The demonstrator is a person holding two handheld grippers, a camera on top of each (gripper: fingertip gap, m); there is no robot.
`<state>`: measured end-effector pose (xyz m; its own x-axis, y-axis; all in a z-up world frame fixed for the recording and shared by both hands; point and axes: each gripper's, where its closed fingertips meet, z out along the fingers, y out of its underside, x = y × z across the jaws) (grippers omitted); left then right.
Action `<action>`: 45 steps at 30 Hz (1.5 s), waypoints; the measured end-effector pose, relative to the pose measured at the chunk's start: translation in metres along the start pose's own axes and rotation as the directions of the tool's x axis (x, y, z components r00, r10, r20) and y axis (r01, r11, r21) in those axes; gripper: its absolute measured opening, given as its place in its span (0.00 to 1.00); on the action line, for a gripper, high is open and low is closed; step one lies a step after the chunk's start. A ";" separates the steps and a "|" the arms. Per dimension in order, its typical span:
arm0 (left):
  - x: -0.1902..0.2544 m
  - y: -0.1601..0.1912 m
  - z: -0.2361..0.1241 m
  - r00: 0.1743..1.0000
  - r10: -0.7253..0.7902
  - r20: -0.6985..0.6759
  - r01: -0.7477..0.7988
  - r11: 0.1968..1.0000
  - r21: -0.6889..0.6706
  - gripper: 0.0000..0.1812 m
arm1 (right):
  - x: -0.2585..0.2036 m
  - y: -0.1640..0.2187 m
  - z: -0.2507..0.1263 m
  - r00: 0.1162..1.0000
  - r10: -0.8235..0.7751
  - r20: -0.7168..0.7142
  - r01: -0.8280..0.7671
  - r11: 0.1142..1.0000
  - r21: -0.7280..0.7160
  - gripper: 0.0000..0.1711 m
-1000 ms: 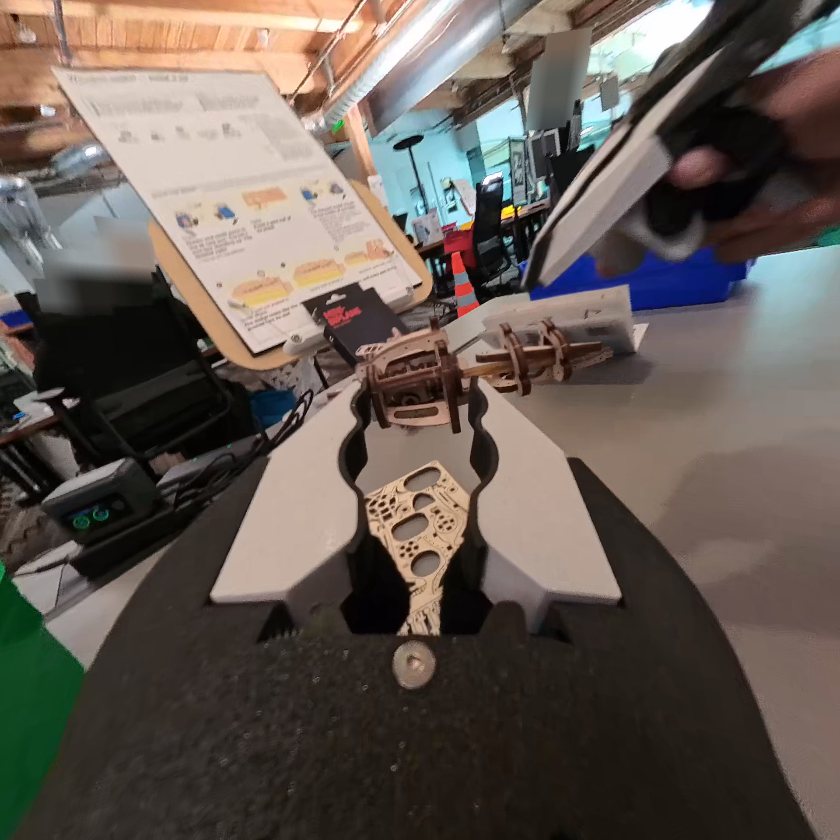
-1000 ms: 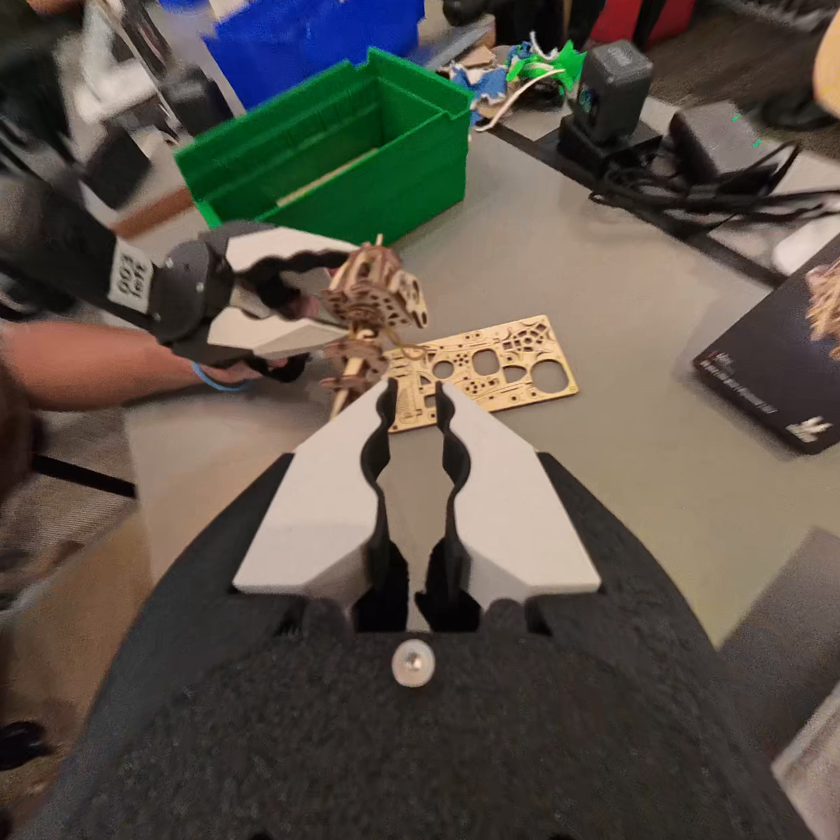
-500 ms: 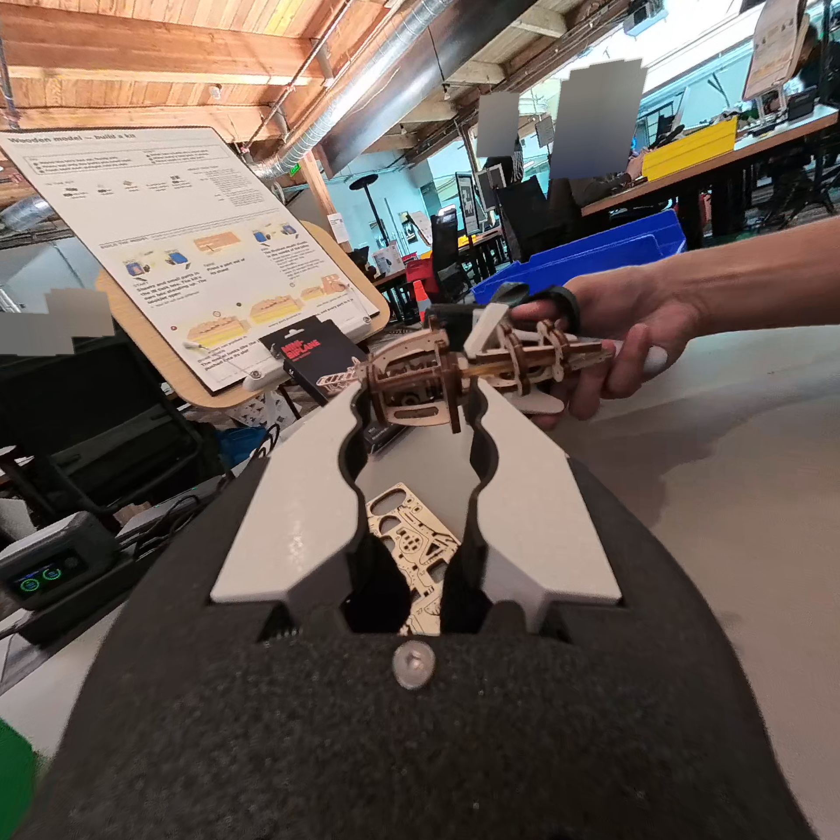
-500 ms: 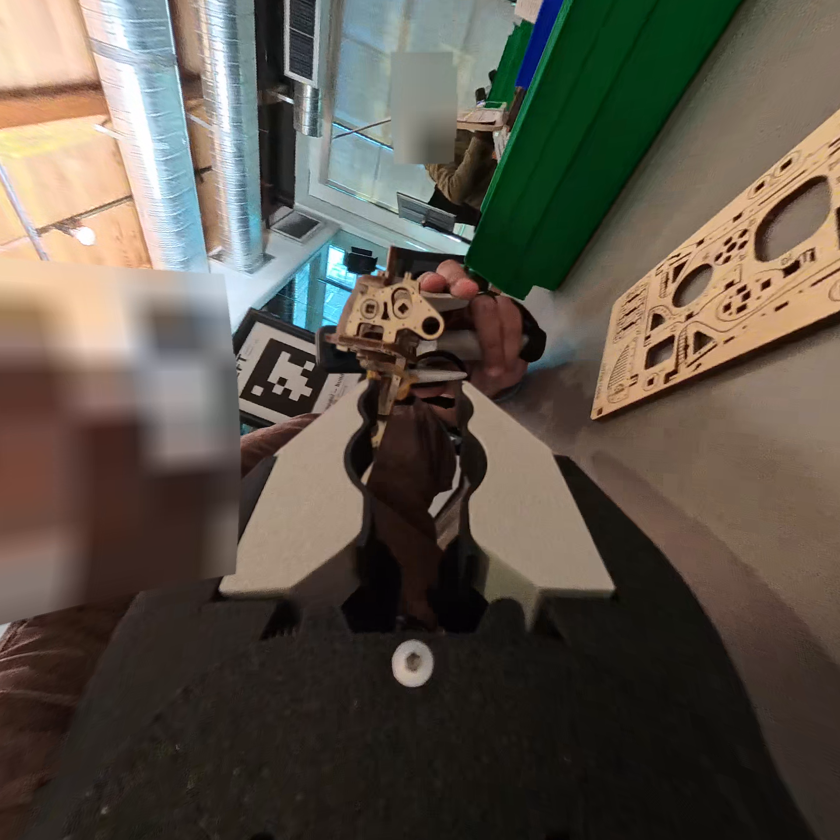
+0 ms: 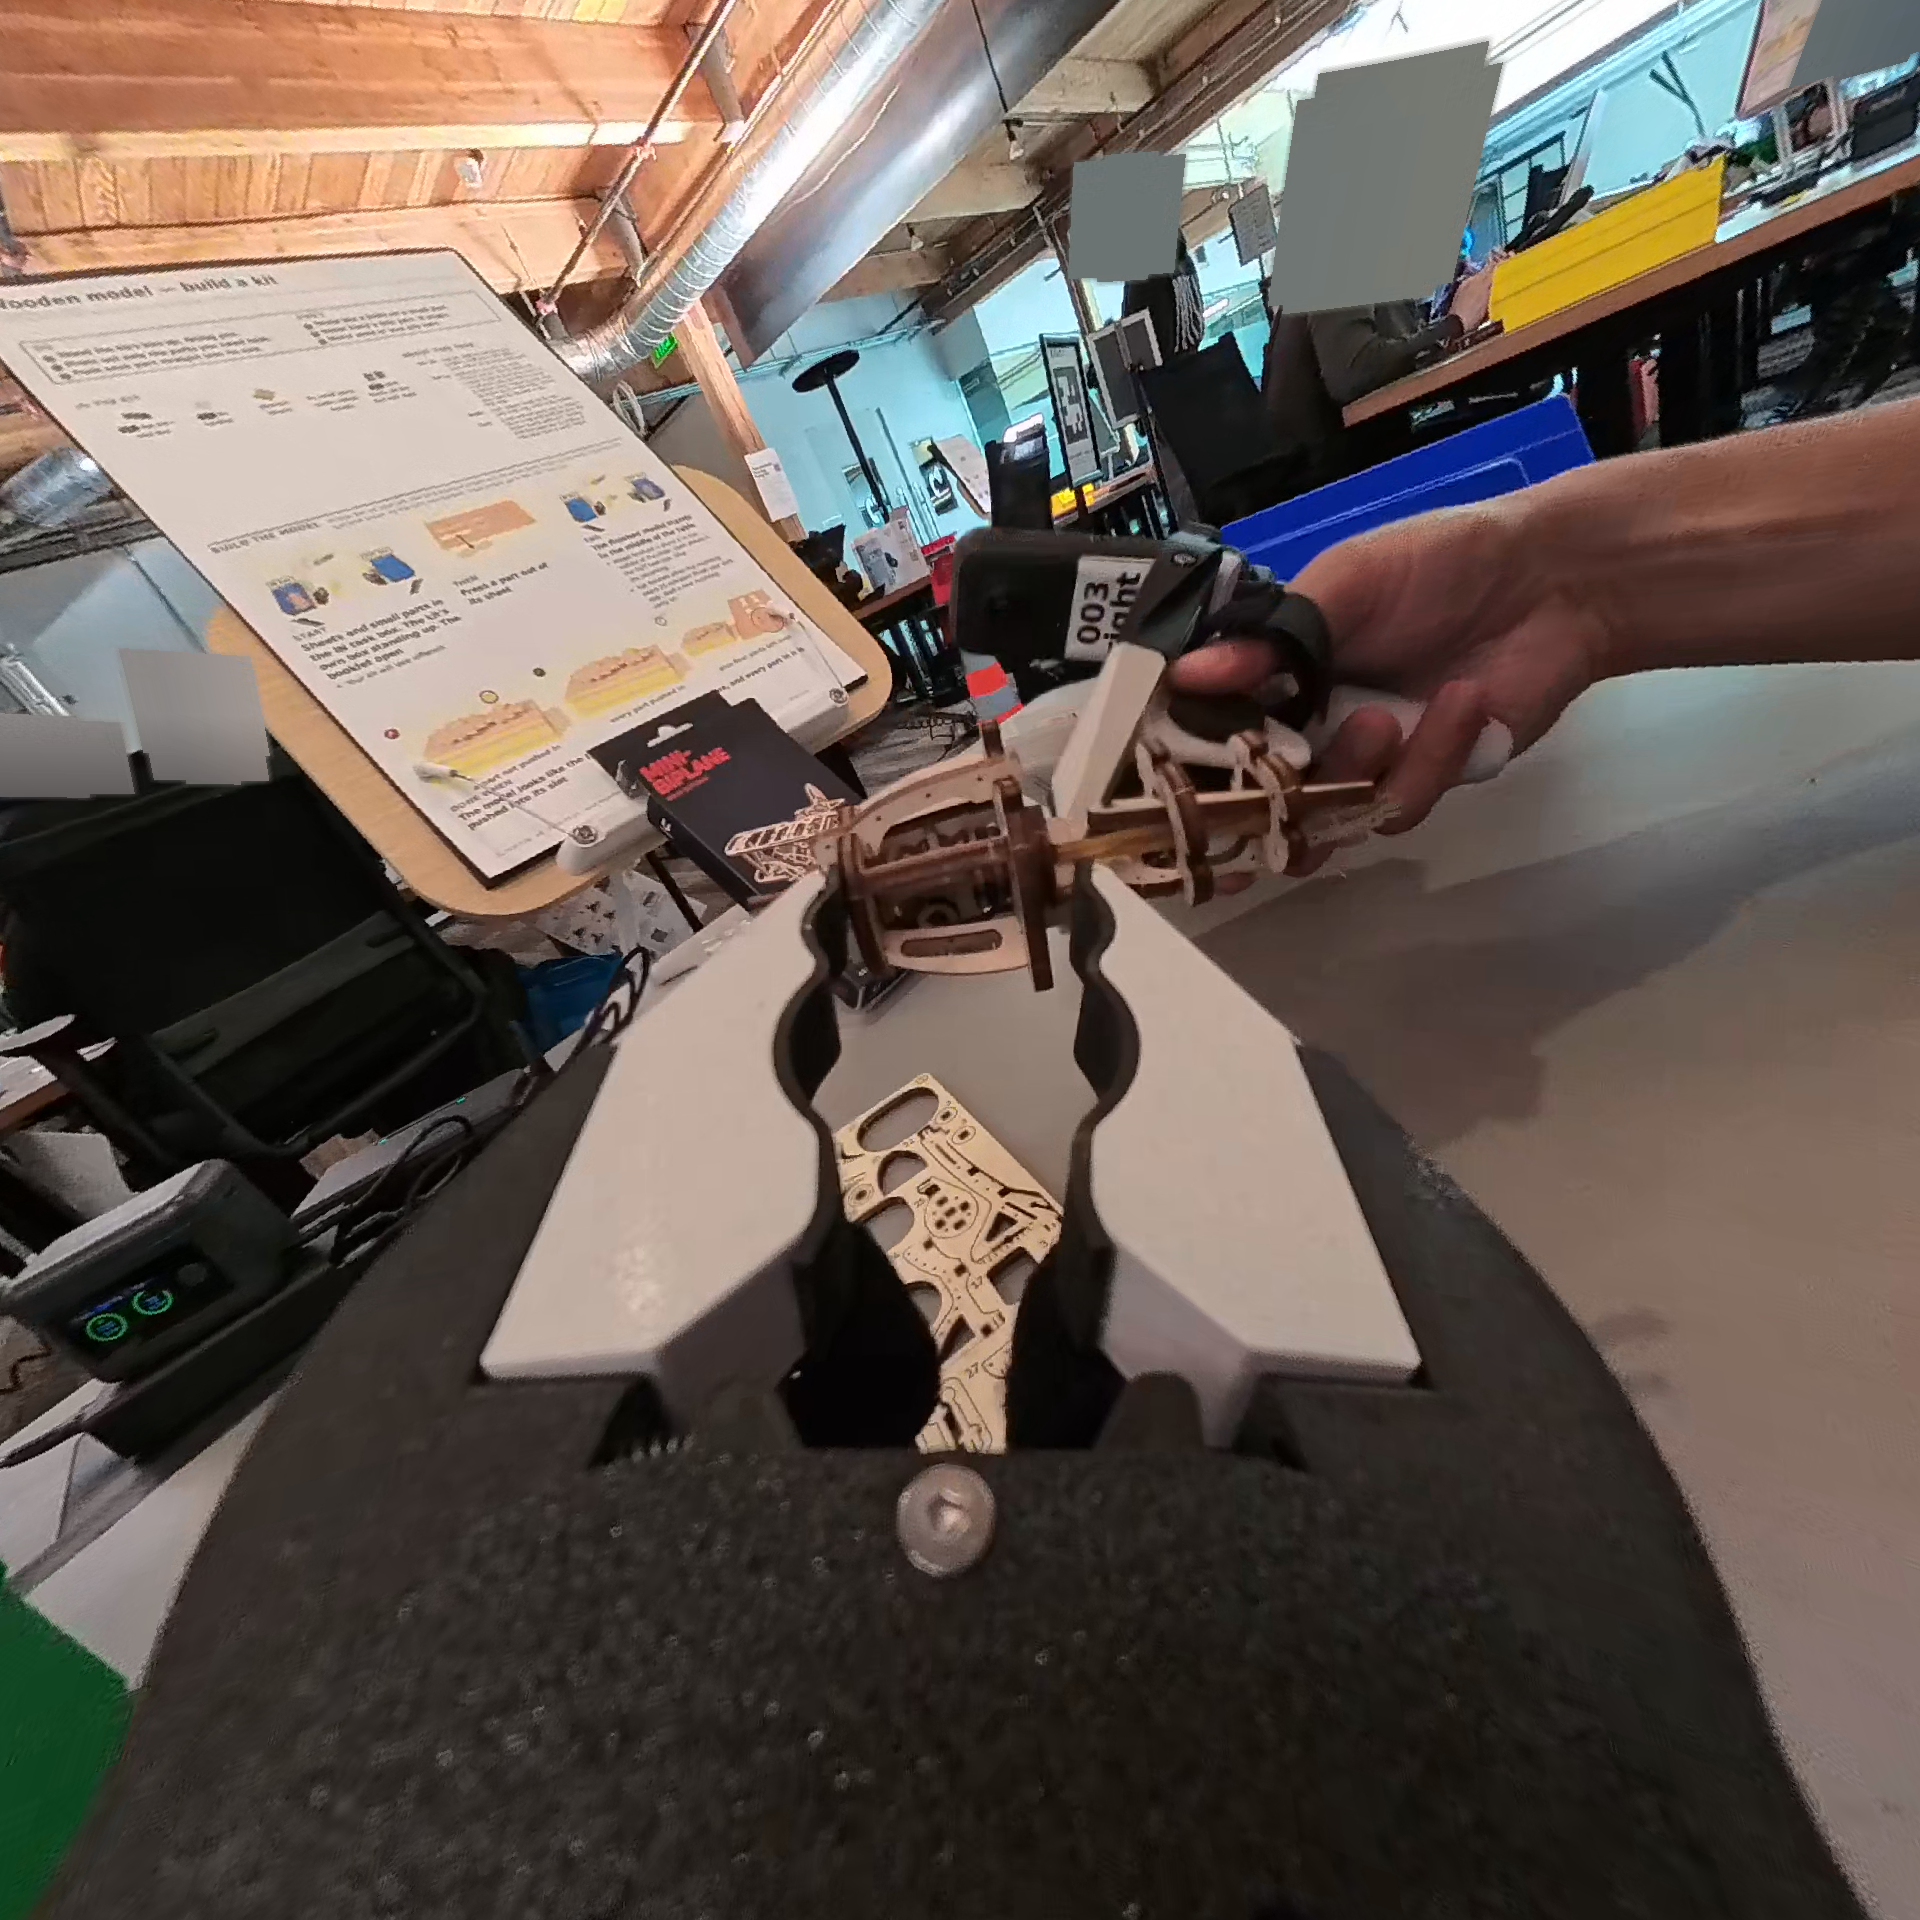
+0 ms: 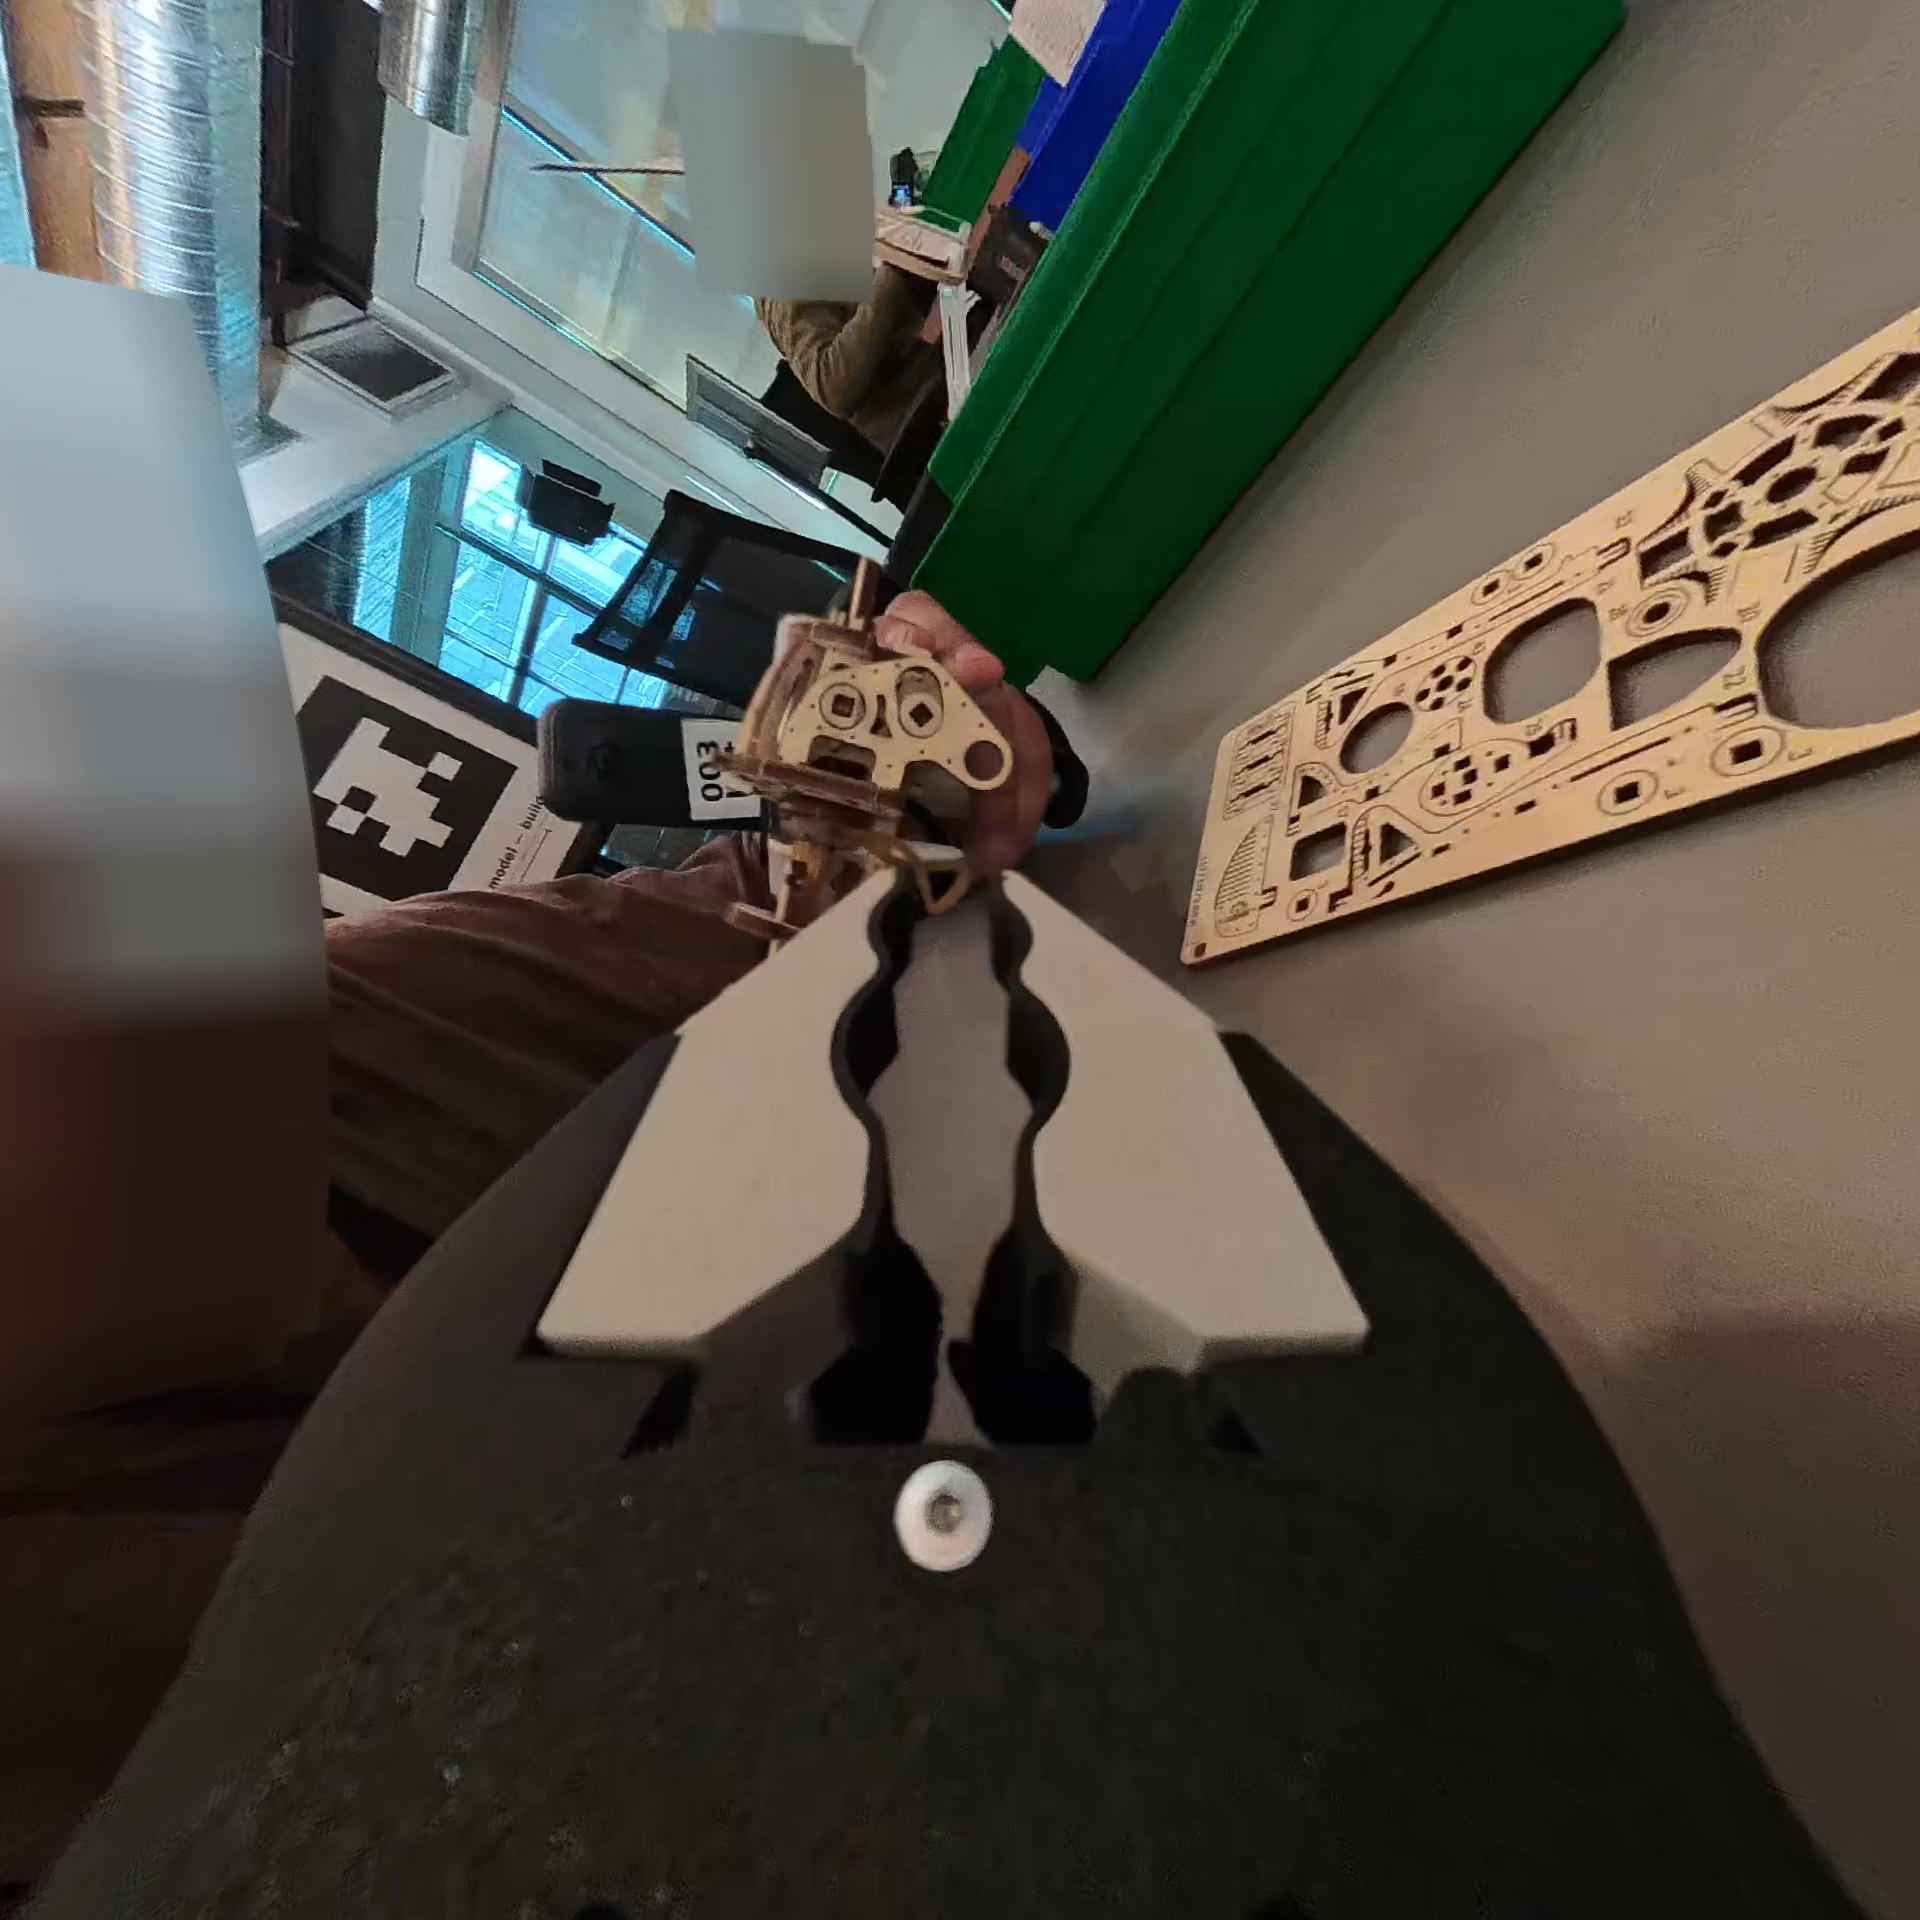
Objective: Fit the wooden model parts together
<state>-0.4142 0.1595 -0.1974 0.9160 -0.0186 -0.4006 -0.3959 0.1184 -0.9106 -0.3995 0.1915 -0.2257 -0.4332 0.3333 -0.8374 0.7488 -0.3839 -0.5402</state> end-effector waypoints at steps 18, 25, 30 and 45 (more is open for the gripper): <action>0.002 0.008 0.003 0.998 0.056 0.008 -0.055 0.998 -0.042 0.22 | -0.022 0.008 0.002 0.987 -0.161 -0.016 0.159 0.984 -0.081 0.00; 0.004 0.010 0.003 0.996 0.086 0.011 -0.086 0.995 -0.057 0.22 | -0.027 0.013 0.007 0.961 -0.244 -0.133 0.218 0.958 -0.187 0.00; 0.006 0.008 0.003 0.995 0.101 0.011 -0.100 0.994 -0.050 0.22 | -0.026 0.015 0.012 0.961 -0.229 -0.157 0.189 0.953 -0.236 0.00; 0.006 -0.005 -0.002 1.000 -0.010 -0.029 0.010 1.000 0.013 0.22 | -0.009 0.004 -0.019 0.580 -0.783 -0.225 0.697 0.620 -0.361 0.21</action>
<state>-0.4070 0.1574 -0.1957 0.9177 -0.0481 -0.3944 -0.3856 0.1314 -0.9133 -0.3833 0.2035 -0.2186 -0.7250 0.6874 -0.0445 0.3437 0.3050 -0.8882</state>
